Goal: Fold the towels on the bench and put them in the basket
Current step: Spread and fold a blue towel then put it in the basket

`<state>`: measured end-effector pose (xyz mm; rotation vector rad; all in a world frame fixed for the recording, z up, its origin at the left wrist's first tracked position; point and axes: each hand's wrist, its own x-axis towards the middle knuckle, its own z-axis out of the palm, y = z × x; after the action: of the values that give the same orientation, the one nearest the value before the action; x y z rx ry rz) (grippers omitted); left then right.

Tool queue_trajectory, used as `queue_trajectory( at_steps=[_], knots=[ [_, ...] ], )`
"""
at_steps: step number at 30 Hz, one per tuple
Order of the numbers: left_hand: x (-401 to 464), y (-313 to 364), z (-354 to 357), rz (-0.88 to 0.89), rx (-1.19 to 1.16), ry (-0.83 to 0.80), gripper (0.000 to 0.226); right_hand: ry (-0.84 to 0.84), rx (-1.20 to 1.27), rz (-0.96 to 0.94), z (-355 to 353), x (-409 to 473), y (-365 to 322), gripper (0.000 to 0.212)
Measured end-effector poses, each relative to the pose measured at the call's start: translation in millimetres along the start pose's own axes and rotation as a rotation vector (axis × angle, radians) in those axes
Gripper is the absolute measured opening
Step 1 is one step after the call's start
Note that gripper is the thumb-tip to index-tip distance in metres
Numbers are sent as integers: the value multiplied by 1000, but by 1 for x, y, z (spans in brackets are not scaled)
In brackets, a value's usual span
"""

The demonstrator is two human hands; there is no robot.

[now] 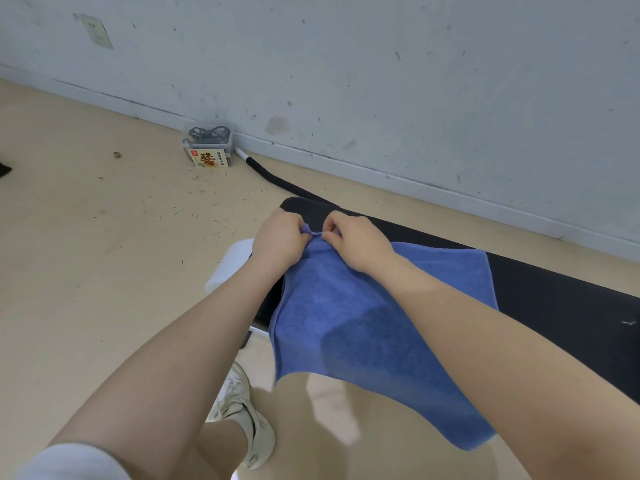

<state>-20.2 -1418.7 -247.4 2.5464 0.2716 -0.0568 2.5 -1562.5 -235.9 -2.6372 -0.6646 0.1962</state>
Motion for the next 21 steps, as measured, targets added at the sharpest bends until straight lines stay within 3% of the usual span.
queue_trajectory(
  at_steps=[2, 5, 7, 13, 16, 21],
  knots=[
    [0, 0, 0, -51, 30, 17, 29, -28, -85, 43, -7, -4, 12, 17],
    [0, 5, -2, -61, 66, -30, 9, -23, -188, 127, -23, -23, 43, 19],
    [2, 8, -2, -56, 123, -90, 29, -13, -261, 188, -35, -44, 67, 20],
    [-1, 36, 10, -83, 227, -149, 22, -17, -429, 341, -61, -103, 126, 15],
    [-10, 62, 22, -46, 4, -116, 9, -15, -429, 416, -72, -130, 148, 12],
    [-14, 105, 40, 12, -268, -77, 10, -2, -435, 618, -94, -161, 179, 22]
  ],
)
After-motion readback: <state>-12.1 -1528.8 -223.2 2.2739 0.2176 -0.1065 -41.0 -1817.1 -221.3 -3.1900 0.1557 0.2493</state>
